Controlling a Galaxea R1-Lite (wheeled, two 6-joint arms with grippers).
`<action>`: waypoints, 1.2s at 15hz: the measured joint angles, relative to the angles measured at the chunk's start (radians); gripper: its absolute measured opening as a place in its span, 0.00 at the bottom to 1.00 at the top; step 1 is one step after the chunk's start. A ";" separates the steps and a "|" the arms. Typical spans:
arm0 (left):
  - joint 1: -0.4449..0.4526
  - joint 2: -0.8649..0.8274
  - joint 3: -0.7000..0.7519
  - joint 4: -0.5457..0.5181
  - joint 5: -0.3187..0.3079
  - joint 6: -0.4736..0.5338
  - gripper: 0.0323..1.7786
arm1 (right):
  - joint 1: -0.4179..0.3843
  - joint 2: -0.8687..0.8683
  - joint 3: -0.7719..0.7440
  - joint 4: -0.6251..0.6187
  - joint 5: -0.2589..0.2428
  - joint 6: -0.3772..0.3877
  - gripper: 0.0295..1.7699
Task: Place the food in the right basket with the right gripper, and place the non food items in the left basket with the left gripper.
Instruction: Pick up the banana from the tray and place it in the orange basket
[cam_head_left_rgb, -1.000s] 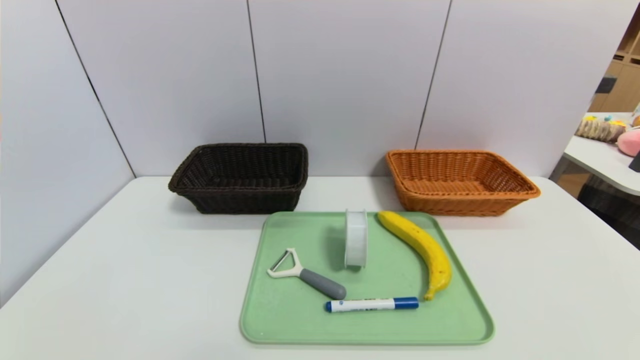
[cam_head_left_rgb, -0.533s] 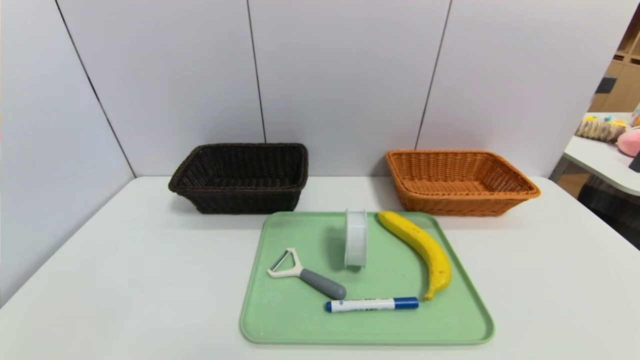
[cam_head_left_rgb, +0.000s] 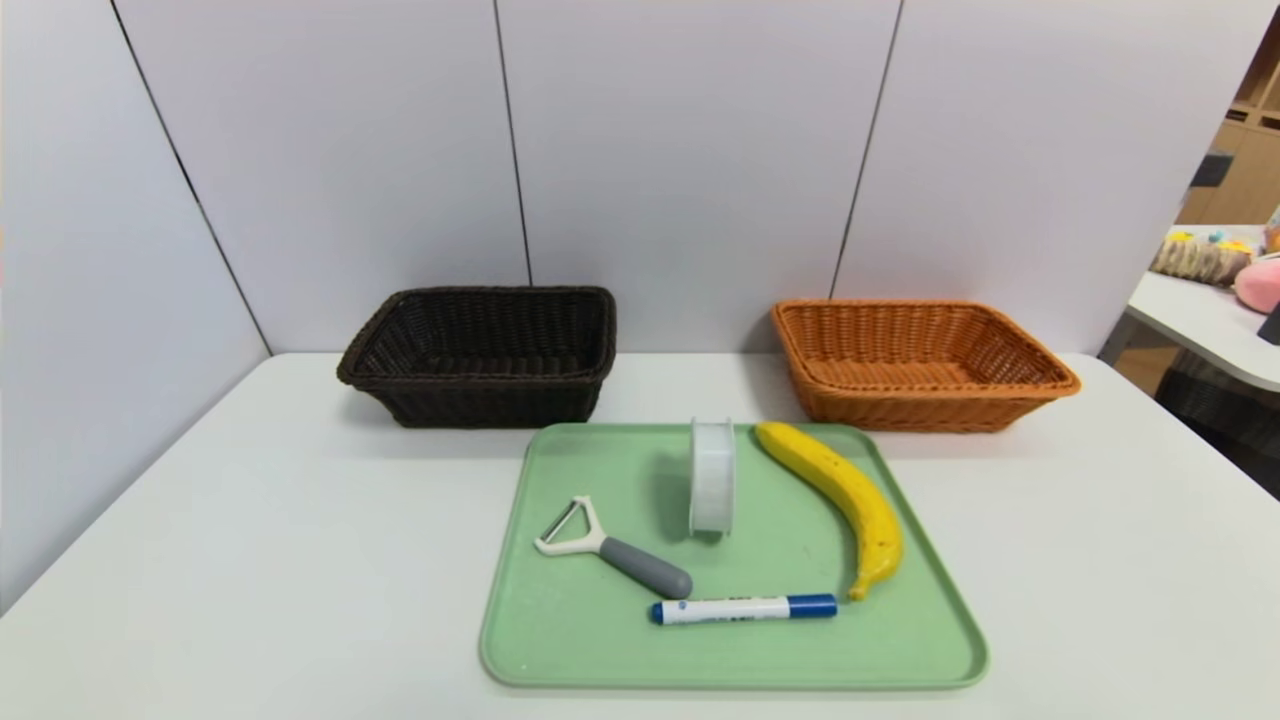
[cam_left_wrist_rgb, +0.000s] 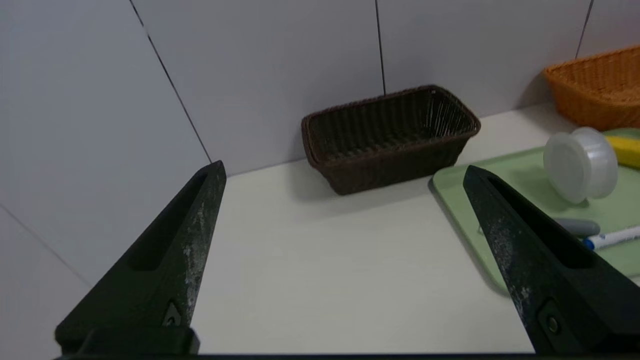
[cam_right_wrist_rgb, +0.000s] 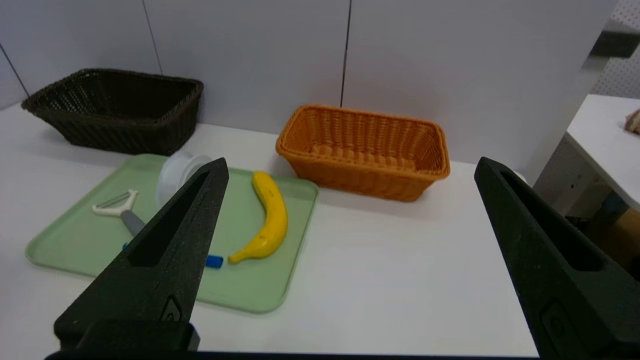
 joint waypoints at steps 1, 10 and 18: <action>0.000 0.083 -0.095 0.003 -0.015 0.001 0.95 | 0.002 0.086 -0.101 0.015 0.003 -0.003 0.96; -0.031 0.554 -0.371 0.031 -0.032 -0.077 0.95 | 0.252 0.756 -0.779 0.382 -0.141 0.033 0.96; -0.094 0.566 -0.163 0.079 -0.028 -0.127 0.95 | 0.404 0.993 -0.764 0.560 -0.209 0.278 0.96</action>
